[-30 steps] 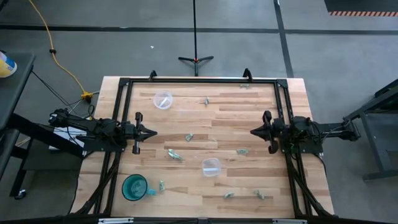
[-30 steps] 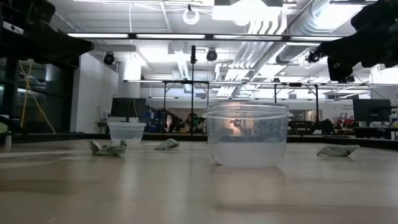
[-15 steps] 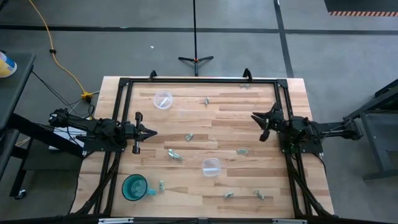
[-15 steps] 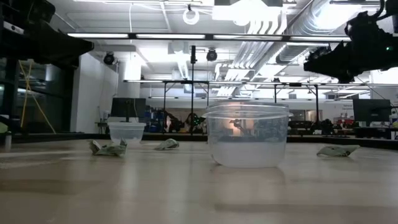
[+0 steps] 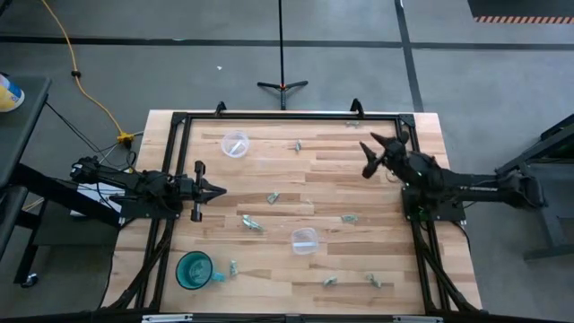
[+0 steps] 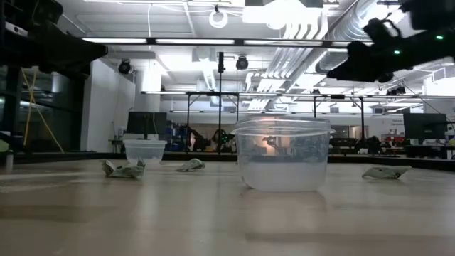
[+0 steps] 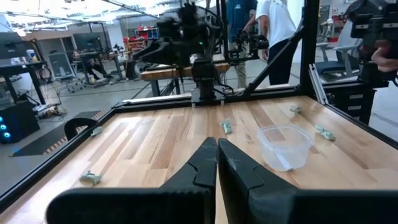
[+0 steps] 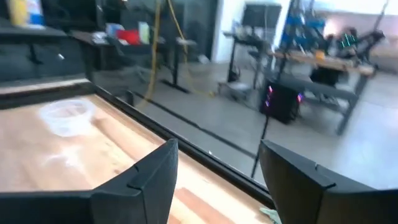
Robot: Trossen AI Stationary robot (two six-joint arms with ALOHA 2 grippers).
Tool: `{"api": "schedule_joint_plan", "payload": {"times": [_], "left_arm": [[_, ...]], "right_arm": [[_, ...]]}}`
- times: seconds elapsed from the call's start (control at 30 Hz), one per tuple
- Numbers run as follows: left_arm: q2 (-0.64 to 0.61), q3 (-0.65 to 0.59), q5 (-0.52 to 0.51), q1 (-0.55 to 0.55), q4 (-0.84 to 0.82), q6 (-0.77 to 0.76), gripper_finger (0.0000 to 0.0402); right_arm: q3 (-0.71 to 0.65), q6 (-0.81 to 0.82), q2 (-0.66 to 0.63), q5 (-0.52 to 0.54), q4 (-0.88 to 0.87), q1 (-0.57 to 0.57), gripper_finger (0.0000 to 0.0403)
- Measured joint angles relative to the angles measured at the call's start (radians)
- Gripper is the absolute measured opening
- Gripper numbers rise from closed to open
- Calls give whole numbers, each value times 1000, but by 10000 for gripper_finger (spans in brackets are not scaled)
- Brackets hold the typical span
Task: Pick and place Stevia / Truvia into bins
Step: Put the stevia packet into the bottom transparent container
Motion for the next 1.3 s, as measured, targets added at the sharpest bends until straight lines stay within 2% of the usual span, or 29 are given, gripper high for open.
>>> {"api": "schedule_joint_plan", "payload": {"times": [0.23,0.4,0.5,0.67,0.87,1.03,1.3], "left_arm": [[0,0,0,0,10,-24,49],[0,0,0,0,9,-24,49],[0,0,0,0,8,-24,49],[0,0,1,0,3,-27,49],[0,0,1,0,-23,-26,49],[0,0,1,0,-22,-26,49],[0,0,1,0,-20,-25,49]], "right_arm": [[279,123,277,-67,-191,-220,206],[462,235,505,-220,-403,-370,201],[532,259,624,-303,-463,-441,200],[602,285,775,-350,-496,-523,200],[641,293,913,-350,-494,-580,200],[641,318,1003,-380,-475,-593,199],[640,346,1100,-341,-450,-593,200]]}}
